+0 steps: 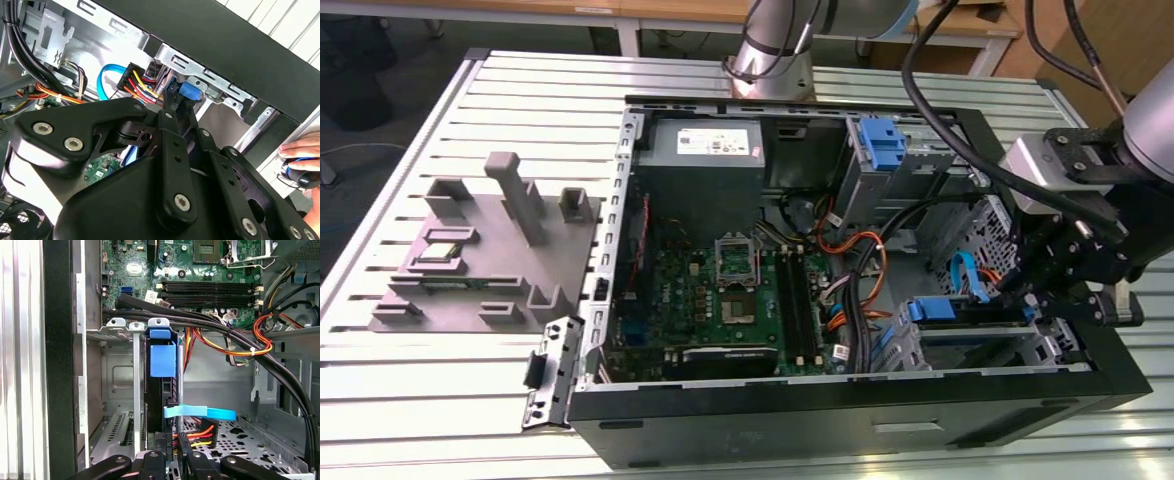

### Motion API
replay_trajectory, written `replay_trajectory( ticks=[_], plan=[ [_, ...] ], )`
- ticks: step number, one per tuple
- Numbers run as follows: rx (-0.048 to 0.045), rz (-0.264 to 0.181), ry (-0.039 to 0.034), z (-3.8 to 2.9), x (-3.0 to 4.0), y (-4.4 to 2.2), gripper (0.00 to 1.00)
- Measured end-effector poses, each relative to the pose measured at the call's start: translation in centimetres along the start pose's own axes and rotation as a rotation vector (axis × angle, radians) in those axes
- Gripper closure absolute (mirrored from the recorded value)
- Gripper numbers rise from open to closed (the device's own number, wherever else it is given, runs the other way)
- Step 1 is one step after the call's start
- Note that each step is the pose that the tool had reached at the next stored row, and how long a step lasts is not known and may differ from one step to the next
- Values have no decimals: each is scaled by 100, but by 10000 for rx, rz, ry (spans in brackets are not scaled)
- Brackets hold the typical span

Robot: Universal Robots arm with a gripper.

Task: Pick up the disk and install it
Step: 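Insert the second disk wire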

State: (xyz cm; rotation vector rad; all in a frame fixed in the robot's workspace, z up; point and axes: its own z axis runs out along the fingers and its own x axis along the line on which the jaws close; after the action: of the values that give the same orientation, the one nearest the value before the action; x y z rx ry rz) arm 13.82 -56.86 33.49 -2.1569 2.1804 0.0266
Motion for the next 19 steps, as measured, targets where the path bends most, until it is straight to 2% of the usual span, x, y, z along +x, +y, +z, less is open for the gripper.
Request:
replay_trajectory(
  ticks=[14, 16, 17, 19],
  plan=[
    [0, -1, 8, 18, 1, 1, 76],
    [0, -1, 10, 18, 1, 1, 77],
    [0, -1, 10, 18, 1, 1, 83],
    [0, -1, 8, 19, 1, 1, 83]
  ],
)
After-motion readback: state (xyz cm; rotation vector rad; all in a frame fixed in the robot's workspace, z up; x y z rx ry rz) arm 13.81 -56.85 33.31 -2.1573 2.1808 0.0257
